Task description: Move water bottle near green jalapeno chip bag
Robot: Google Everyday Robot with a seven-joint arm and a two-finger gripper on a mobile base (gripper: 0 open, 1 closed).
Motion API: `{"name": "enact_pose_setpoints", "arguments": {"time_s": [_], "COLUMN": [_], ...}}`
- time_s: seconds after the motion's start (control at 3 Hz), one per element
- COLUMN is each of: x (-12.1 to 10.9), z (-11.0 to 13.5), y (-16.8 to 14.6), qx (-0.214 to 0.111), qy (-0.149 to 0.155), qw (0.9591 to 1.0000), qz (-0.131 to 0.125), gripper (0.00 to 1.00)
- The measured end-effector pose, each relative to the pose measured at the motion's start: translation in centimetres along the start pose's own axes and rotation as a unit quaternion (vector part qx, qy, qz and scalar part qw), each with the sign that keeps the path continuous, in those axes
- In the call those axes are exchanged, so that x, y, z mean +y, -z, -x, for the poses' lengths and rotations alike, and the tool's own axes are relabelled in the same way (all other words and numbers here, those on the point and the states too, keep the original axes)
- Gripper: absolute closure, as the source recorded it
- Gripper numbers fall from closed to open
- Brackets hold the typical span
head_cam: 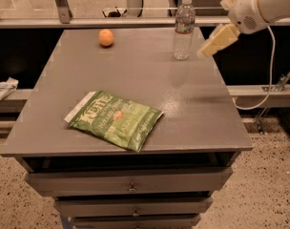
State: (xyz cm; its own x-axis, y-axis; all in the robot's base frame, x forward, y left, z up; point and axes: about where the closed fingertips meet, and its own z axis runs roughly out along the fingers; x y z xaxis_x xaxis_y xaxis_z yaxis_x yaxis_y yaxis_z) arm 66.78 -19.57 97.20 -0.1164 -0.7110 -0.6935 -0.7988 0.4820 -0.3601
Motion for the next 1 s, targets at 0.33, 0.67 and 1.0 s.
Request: {"name": "enact_pose_setpoints", "arguments": {"time_s": [0.33, 0.67, 1.0], "x": [-3.7, -6.1, -8.1], "z": [2.0, 3.0, 2.8], "y": [-3.1, -5.7, -9.0], "qx": [-0.058, -0.095, -0.128], "qy": [-0.022, -0.051, -0.109], "qw": [0.9980, 0.9940, 0.9856], "qz": [-0.011, -0.016, -0.017], "gripper": [0.00, 0.00, 0.00]}}
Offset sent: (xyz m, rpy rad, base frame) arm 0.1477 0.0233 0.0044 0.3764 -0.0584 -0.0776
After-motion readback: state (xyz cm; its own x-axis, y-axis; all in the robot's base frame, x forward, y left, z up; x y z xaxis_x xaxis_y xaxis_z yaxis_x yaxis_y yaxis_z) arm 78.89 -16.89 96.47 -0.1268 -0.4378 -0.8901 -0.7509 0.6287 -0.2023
